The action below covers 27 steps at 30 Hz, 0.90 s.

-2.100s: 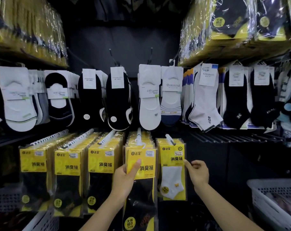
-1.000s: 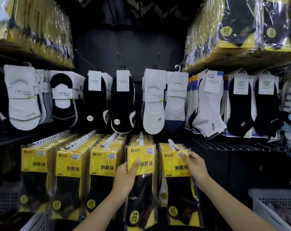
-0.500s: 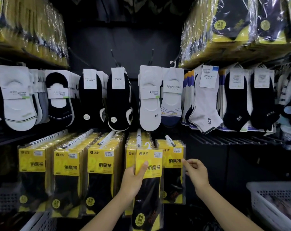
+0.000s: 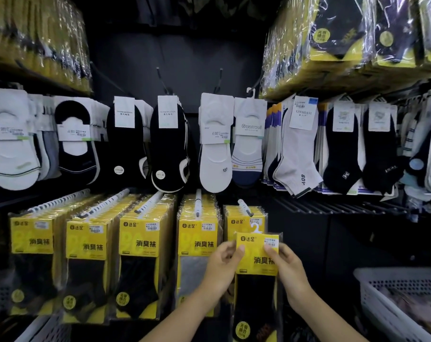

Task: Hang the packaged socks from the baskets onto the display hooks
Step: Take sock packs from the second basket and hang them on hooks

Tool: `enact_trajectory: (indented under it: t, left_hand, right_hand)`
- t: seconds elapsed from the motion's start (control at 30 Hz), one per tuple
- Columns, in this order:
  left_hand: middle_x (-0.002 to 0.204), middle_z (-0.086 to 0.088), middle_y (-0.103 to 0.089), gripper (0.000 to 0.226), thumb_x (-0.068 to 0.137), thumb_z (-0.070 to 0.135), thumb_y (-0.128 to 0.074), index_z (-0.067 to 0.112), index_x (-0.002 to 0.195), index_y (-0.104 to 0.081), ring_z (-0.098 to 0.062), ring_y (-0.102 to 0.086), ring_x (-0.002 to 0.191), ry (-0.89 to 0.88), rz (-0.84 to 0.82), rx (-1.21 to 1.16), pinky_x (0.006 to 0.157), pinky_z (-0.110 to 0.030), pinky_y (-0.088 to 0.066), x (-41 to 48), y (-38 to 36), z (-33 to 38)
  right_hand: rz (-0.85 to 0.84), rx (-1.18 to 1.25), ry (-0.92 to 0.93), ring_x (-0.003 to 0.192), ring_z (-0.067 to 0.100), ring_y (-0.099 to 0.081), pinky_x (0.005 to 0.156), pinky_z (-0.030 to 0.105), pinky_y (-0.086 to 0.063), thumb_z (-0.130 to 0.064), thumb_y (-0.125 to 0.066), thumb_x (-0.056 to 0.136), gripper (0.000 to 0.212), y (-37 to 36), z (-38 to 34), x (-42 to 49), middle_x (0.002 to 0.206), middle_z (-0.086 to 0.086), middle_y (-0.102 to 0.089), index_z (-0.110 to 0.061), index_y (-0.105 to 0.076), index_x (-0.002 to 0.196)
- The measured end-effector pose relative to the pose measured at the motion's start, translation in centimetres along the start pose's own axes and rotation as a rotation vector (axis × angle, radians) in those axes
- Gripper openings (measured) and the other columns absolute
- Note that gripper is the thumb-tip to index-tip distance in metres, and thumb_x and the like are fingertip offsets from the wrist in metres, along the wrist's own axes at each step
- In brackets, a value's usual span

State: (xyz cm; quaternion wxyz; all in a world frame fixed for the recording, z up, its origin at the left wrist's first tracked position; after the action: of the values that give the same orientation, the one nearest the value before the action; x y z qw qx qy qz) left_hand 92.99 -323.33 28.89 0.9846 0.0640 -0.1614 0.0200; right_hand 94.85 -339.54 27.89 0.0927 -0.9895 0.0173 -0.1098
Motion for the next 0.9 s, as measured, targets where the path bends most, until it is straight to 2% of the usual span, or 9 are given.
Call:
enact_trajectory:
  t: [0.07,0.17,0.27,0.37,0.47,0.57,0.77,0.9]
  left_hand:
    - [0.093,0.015,-0.072,0.014,0.087,0.04,-0.061,0.035,0.1,-0.062,0.011,-0.064,0.087,-0.023,-0.017,-0.014,0.069,-0.006,-0.048,0.0,-0.3,0.0]
    - [0.098,0.011,-0.074,0.021,0.086,0.036,-0.062,0.027,0.104,-0.067,-0.005,-0.069,0.092,-0.024,-0.039,-0.095,0.071,-0.016,-0.054,0.0,-0.2,0.2]
    - [0.102,0.005,-0.074,0.034,0.081,0.042,-0.063,0.022,0.108,-0.067,-0.012,-0.07,0.096,-0.057,-0.117,-0.086,0.08,-0.027,-0.056,-0.1,-0.3,0.2]
    - [0.105,0.0,-0.073,0.04,0.079,0.044,-0.065,0.019,0.109,-0.066,-0.018,-0.069,0.099,-0.057,-0.177,-0.076,0.086,-0.04,-0.056,-0.6,-0.3,0.1]
    - [0.107,0.001,-0.073,0.037,0.08,0.045,-0.063,0.024,0.111,-0.064,-0.017,-0.069,0.1,-0.054,-0.216,-0.079,0.082,-0.034,-0.057,-1.0,-0.2,0.2]
    - [0.108,0.005,-0.072,0.036,0.081,0.045,-0.061,0.026,0.112,-0.061,-0.013,-0.069,0.1,-0.051,-0.239,-0.071,0.078,-0.027,-0.056,-1.3,0.1,0.5]
    - [0.113,0.0,-0.07,0.042,0.083,0.042,-0.061,0.022,0.12,-0.058,-0.017,-0.067,0.105,-0.022,-0.232,-0.104,0.091,-0.041,-0.054,-1.6,0.8,0.7]
    - [0.115,0.001,-0.07,0.039,0.085,0.04,-0.059,0.024,0.121,-0.058,-0.018,-0.066,0.107,0.004,-0.206,-0.178,0.09,-0.04,-0.054,-1.6,1.4,0.2]
  right_hand:
    - [-0.069,-0.044,0.018,0.087,0.016,-0.072,0.069,0.023,-0.056,-0.027,-0.066,0.083,0.027,-0.4,-0.5,0.1,0.096,0.003,-0.075,-0.012,-0.067,0.105]
    - [-0.231,-0.14,0.031,0.094,0.013,-0.071,0.074,0.024,-0.056,-0.037,-0.067,0.077,0.037,-1.5,-1.7,0.0,0.102,-0.001,-0.074,-0.018,-0.067,0.108]
    - [-0.269,-0.226,0.085,0.092,0.005,-0.069,0.07,0.014,-0.052,-0.044,-0.065,0.076,0.035,-1.7,-3.8,0.2,0.1,-0.006,-0.074,-0.023,-0.07,0.103]
    - [-0.319,-0.266,0.095,0.086,0.003,-0.069,0.068,0.01,-0.05,-0.04,-0.066,0.079,0.028,-2.3,-5.1,0.4,0.093,-0.003,-0.075,-0.02,-0.073,0.097]
    - [-0.367,-0.31,0.104,0.079,0.008,-0.069,0.067,0.013,-0.051,-0.027,-0.07,0.082,0.019,-2.9,-5.4,0.4,0.088,0.003,-0.074,-0.012,-0.074,0.092]
    - [-0.369,-0.296,0.104,0.076,0.011,-0.069,0.066,0.014,-0.051,-0.027,-0.071,0.079,0.017,-3.3,-5.6,0.2,0.085,0.004,-0.074,-0.012,-0.075,0.085]
    - [-0.352,-0.244,0.071,0.08,0.009,-0.071,0.062,0.01,-0.05,-0.037,-0.071,0.074,0.027,-3.6,-5.4,-0.4,0.087,0.002,-0.075,-0.013,-0.076,0.084]
    - [-0.339,-0.262,0.09,0.079,0.004,-0.07,0.063,0.008,-0.049,-0.029,-0.071,0.079,0.016,-3.4,-5.7,-0.4,0.085,-0.002,-0.075,-0.014,-0.077,0.081]
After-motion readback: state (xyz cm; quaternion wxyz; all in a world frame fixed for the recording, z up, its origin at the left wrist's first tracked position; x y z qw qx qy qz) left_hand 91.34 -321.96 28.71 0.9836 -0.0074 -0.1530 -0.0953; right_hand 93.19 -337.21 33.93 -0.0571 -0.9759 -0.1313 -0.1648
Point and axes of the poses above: each hand's wrist, its own x-axis towards the middle knuckle, its own y-axis out of the back of the hand, z = x × y, the point moved 8 cm from there along x, towards the middle knuckle
